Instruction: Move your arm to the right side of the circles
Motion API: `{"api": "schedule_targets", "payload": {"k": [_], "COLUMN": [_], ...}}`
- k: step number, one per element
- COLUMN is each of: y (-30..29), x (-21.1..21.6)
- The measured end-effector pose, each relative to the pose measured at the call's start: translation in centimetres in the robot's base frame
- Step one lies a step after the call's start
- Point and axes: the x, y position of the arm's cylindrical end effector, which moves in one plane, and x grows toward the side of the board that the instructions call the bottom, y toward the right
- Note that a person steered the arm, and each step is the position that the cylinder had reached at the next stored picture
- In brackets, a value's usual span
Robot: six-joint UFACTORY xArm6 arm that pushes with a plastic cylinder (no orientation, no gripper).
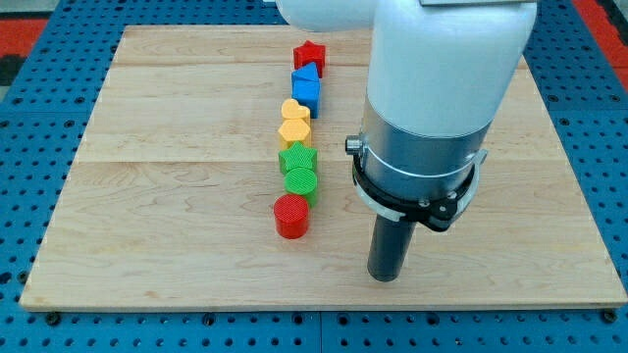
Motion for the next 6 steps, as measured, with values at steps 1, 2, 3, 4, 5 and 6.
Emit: {"api": "schedule_targets", "payload": {"k": [1, 2, 3, 4, 5, 6], "y": [-0.20, -0.20, -0.20, -0.17, -0.78, -0.78], "x": [0.02, 0.16, 0.16, 0.16, 0.16, 0.16]}}
